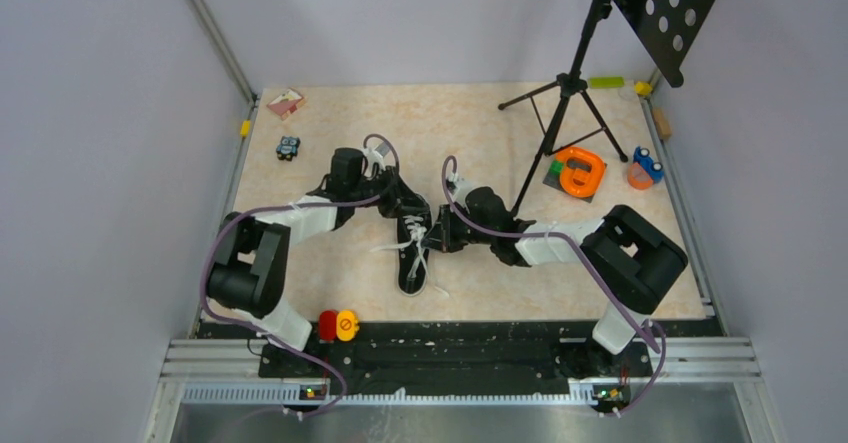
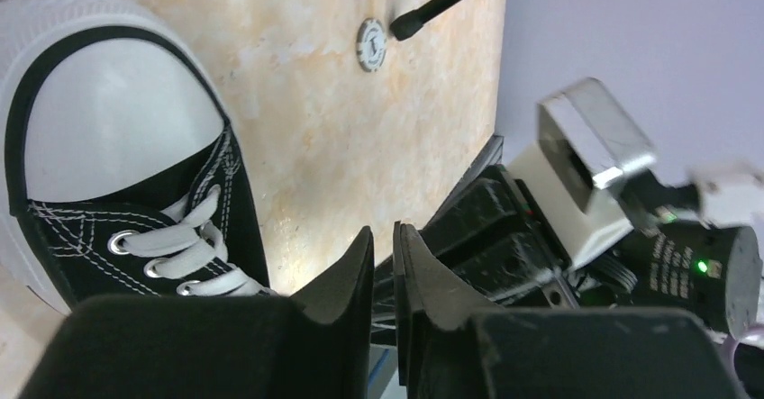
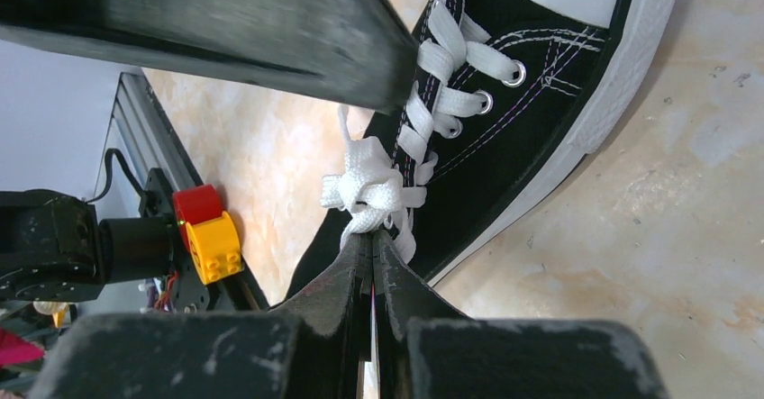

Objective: Tie the shoes
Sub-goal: Cross the shoelace with the shoelace.

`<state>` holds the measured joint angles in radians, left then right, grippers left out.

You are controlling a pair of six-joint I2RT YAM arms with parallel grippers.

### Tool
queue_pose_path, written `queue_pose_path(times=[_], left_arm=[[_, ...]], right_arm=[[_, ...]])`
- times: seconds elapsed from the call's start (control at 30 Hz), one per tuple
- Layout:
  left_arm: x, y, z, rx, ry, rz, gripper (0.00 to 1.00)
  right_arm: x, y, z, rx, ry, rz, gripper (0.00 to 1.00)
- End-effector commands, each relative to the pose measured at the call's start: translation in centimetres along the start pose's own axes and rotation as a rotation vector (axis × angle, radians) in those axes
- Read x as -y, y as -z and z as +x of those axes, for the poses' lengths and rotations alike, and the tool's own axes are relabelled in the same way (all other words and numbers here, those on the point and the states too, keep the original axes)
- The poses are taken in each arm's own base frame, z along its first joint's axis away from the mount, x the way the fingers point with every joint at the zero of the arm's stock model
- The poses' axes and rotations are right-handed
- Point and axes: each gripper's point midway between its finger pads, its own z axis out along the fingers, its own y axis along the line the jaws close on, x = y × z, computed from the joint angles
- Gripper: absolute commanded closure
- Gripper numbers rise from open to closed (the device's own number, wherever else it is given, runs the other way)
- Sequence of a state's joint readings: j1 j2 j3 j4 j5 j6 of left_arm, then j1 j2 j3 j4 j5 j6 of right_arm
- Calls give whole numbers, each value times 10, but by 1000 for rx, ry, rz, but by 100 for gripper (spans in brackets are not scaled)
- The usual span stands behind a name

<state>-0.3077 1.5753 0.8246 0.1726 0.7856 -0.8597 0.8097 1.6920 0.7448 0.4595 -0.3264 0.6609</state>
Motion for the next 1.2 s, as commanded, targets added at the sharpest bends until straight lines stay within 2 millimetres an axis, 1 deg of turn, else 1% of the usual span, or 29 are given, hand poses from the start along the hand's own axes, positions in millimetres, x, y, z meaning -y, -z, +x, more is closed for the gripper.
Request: queue_pose_path(times=[0.0,0.07,0.2,0.43,0.6,0.73,0.8,0.93,1.0,1.17], left_arm=[[16,-6,-1,-28,14,93,83],[14,-7,4,-55,7,81,81],[0,-4,16,-103,9,12,82],[-14,4,37,-166,12,-40,85],[-18,7,38,-155,6,-63,89],[-20,10,37,-143,-9,-93,90],[-21,11,37,-139,-19,-100,87],[-20,11,36,-144,-31,-104,76],[-21,11,36,-149,-31,-104,73],[-26,10,38,-154,-27,-124,73]], right_arm=[[-12,4,-8,31,49,-30,100],[-12,4,-8,30,51,-29,100],[-12,3,-8,26,53,-27,100],[-11,4,-8,30,51,-17,100],[-8,5,-6,27,46,-9,100],[-8,6,-7,34,45,-4,100],[-8,5,-8,33,47,-4,100],[-10,5,-10,36,51,-7,100],[-10,5,-10,36,52,-7,100],[-10,4,-10,36,51,-6,100]])
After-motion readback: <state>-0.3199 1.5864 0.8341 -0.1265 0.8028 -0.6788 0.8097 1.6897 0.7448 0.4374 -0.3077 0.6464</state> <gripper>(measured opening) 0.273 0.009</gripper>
